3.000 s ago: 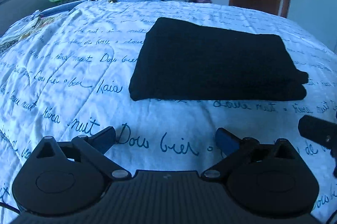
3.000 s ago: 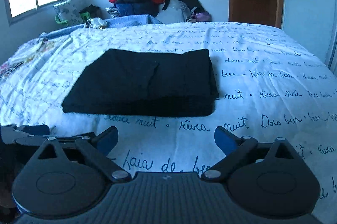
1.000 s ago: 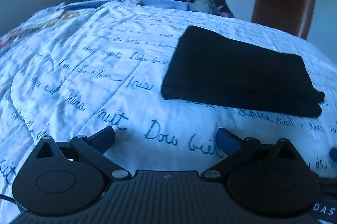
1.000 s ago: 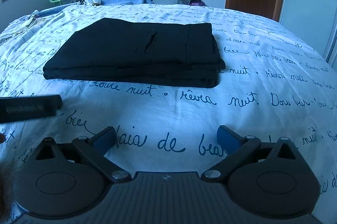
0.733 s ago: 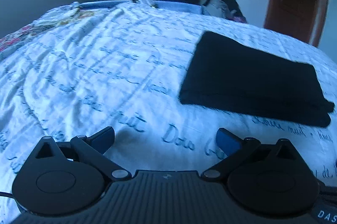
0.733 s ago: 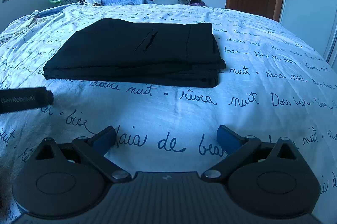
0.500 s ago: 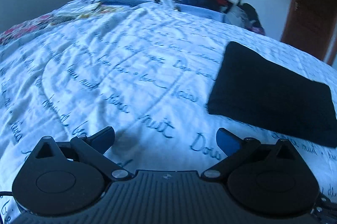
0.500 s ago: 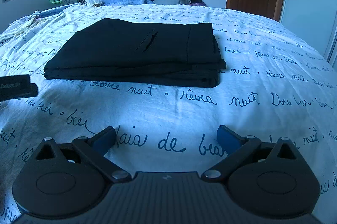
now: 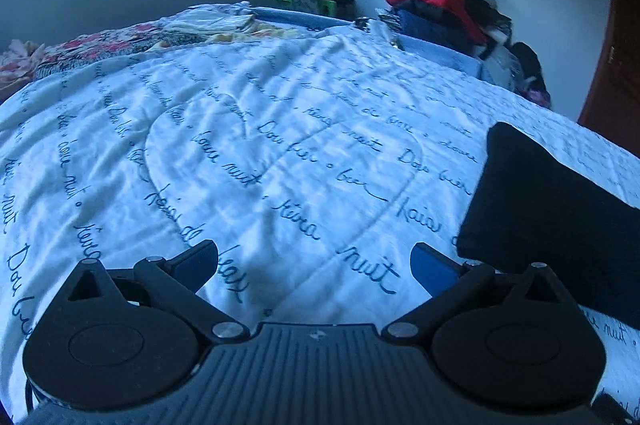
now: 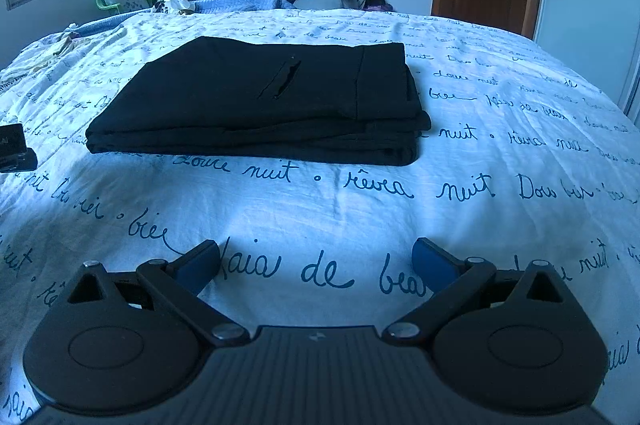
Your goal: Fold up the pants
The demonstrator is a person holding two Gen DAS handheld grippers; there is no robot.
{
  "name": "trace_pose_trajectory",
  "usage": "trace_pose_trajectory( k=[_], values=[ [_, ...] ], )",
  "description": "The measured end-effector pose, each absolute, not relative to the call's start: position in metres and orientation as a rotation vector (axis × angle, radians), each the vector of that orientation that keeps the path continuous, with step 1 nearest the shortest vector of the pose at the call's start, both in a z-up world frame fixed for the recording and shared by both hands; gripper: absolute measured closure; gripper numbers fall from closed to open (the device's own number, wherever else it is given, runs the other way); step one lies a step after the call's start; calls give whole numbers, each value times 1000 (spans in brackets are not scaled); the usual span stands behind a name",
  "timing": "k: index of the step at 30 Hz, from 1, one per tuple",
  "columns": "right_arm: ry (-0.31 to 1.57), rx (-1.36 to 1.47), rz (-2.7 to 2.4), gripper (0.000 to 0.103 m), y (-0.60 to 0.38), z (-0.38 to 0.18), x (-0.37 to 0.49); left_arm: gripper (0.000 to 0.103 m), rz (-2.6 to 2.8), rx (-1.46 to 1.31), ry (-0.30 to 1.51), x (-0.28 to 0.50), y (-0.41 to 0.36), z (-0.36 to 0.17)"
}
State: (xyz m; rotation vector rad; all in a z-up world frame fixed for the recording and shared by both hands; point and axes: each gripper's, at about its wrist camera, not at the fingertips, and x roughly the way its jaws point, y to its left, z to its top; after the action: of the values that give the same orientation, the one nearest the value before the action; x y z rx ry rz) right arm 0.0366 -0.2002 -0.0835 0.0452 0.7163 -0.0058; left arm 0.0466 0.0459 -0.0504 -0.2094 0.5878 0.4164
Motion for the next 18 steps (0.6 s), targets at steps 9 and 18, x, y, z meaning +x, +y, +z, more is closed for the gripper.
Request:
trace_pose_trajectory(
  k=[9,18],
  values=[
    [713,52,1,0,-201,-84,36,0,442,-211,620,45,53,-53],
    [711,57,6,0,-202,-84,35,0,449,-190,624,45,50,-53]
  ],
)
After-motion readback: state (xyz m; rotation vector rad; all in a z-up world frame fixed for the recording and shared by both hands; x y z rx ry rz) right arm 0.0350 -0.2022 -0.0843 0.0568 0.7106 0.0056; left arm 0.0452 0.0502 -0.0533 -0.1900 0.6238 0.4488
